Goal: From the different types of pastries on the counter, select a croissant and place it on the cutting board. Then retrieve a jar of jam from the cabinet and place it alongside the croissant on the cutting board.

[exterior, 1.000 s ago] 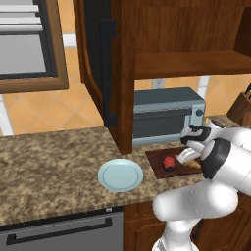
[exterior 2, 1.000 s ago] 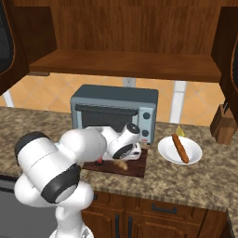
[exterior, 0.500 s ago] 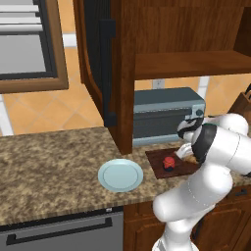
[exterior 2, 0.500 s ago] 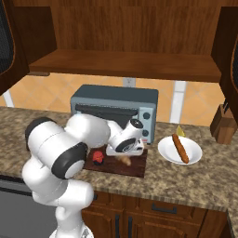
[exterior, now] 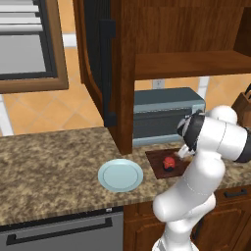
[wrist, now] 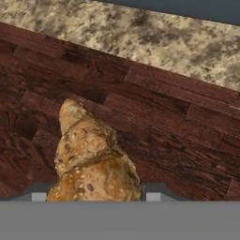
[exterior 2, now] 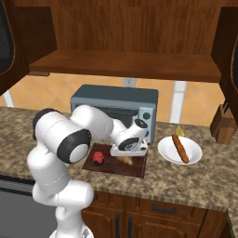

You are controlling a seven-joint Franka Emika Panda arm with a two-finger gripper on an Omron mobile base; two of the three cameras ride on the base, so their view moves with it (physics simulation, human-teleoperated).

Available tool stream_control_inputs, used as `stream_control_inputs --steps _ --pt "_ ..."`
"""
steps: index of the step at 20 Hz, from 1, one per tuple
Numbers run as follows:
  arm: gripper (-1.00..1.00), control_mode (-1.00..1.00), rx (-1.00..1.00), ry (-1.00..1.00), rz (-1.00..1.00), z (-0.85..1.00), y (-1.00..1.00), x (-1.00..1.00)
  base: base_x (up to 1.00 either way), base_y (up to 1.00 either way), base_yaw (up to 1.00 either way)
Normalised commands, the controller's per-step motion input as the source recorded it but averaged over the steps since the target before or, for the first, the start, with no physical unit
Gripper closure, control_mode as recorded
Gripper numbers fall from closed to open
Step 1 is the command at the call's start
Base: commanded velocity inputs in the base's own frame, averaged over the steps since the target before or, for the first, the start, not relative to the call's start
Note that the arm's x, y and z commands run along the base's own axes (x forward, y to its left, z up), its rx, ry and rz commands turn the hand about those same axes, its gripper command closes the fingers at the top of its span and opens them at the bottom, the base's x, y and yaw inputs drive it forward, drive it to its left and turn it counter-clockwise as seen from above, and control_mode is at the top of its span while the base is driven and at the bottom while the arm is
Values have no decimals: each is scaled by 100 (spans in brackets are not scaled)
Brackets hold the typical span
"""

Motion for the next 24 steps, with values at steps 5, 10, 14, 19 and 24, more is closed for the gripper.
stream_control_inputs --steps 5,10,14,19,24 --pt "-100 -100 -3 7 0 -82 12 0 0 0 0" --pt "-100 -100 2 4 0 16 2 1 0 0 0" --pt "-100 -100 0 2 0 32 6 0 0 0 0" --pt "-100 -100 0 0 0 6 22 -20 0 0 0" --pt "-100 -100 0 0 0 69 0 -8 0 0 0"
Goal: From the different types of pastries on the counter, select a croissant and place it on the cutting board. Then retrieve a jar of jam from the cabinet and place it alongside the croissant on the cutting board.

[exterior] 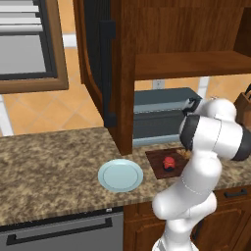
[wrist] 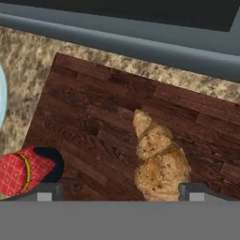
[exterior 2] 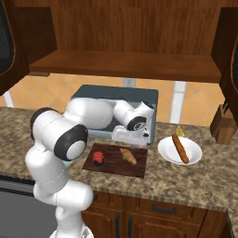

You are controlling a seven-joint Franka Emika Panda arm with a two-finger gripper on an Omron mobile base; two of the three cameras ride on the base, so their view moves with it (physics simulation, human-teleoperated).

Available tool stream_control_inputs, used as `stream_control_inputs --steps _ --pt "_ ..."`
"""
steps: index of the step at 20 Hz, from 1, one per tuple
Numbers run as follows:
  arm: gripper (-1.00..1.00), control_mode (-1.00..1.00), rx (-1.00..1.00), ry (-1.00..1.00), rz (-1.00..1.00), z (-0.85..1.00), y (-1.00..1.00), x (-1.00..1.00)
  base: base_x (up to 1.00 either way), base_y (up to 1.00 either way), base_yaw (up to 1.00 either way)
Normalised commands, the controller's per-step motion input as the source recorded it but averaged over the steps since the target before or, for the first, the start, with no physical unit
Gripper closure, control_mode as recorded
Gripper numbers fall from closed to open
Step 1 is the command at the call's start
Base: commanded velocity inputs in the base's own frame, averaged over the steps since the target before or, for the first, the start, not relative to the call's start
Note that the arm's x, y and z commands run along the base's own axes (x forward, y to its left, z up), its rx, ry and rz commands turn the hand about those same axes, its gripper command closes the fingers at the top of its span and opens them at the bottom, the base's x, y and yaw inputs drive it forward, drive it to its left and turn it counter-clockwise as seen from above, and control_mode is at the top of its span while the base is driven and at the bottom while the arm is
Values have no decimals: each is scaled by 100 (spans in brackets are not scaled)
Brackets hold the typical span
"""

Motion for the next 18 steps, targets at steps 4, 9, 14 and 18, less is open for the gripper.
stream_control_inputs --steps 4,9,14,18 --pt "-100 -100 0 4 0 65 4 -1 0 0 0" --pt "-100 -100 0 -17 -5 -45 15 -83 0 0 0" --pt "-100 -100 -1 -40 -7 -57 12 -100 0 0 0" --pt "-100 -100 -3 -38 -7 -51 15 -100 0 0 0"
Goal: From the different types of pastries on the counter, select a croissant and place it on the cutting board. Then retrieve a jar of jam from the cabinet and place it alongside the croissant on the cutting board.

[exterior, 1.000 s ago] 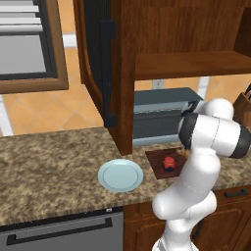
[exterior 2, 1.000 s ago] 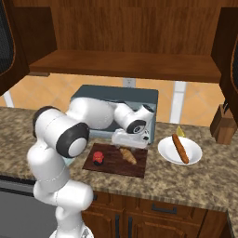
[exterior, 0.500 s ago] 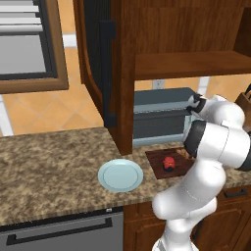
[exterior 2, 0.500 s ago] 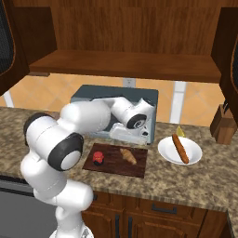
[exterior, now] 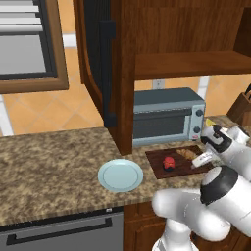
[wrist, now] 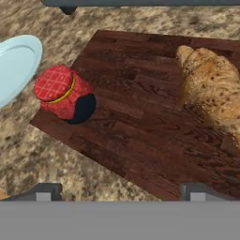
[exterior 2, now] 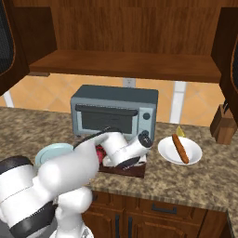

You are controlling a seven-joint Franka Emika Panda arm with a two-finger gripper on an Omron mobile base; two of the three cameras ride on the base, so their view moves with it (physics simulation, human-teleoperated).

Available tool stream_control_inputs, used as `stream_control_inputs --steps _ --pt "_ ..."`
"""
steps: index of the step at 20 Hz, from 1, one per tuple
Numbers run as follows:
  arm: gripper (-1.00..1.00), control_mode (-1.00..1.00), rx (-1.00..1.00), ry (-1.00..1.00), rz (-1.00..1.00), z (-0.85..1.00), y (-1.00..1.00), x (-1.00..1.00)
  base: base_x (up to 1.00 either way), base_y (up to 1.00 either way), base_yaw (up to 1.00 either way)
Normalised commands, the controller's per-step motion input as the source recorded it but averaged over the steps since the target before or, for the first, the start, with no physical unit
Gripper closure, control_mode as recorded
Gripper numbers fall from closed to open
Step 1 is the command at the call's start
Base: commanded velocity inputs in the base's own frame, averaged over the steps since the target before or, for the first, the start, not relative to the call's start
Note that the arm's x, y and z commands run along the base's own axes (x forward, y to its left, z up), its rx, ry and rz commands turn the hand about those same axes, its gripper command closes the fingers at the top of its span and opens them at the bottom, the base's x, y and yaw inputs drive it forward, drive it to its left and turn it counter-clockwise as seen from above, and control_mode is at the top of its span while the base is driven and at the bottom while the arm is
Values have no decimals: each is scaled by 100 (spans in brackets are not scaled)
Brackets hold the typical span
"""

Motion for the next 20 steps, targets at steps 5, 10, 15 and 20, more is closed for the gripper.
stream_control_inputs --steps 5,10,15,20 --pt "-100 -100 -4 -19 -6 -60 18 -100 0 0 0" --pt "-100 -100 0 -1 -1 -40 13 -71 0 0 0" --pt "-100 -100 0 0 0 -27 1 -23 0 0 0" --pt "-100 -100 5 0 0 -4 0 0 0 0 0"
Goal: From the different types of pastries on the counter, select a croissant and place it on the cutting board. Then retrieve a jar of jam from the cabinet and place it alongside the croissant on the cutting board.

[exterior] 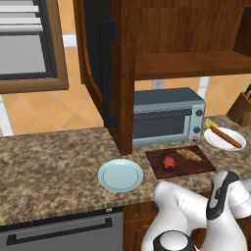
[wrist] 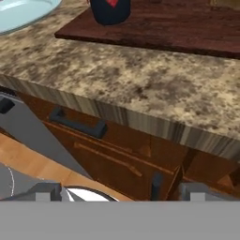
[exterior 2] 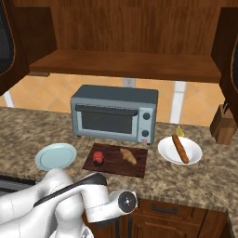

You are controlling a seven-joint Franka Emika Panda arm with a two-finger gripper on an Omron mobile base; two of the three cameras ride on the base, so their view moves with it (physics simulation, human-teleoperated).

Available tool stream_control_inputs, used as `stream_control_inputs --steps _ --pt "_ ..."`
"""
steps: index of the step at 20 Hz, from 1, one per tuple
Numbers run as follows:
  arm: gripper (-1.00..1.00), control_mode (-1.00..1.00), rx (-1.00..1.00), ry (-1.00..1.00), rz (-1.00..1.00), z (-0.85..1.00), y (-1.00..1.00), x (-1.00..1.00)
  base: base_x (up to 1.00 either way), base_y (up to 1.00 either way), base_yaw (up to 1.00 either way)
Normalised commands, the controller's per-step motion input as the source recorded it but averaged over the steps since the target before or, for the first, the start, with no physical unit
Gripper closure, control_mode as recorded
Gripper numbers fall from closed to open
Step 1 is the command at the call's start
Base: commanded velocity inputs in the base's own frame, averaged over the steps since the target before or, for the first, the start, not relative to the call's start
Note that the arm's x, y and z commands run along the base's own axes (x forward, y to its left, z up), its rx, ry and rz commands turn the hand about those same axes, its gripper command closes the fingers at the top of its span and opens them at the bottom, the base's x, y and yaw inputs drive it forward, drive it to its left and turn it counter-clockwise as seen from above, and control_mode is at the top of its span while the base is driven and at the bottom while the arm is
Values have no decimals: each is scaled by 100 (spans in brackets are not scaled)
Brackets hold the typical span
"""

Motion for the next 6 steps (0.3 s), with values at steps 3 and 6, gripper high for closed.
stream_control_inputs --steps 3,6 --pt "-100 -100 7 1 0 -12 0 -13 0 0 0" --pt "-100 -100 9 10 0 -16 0 -52 0 0 0"
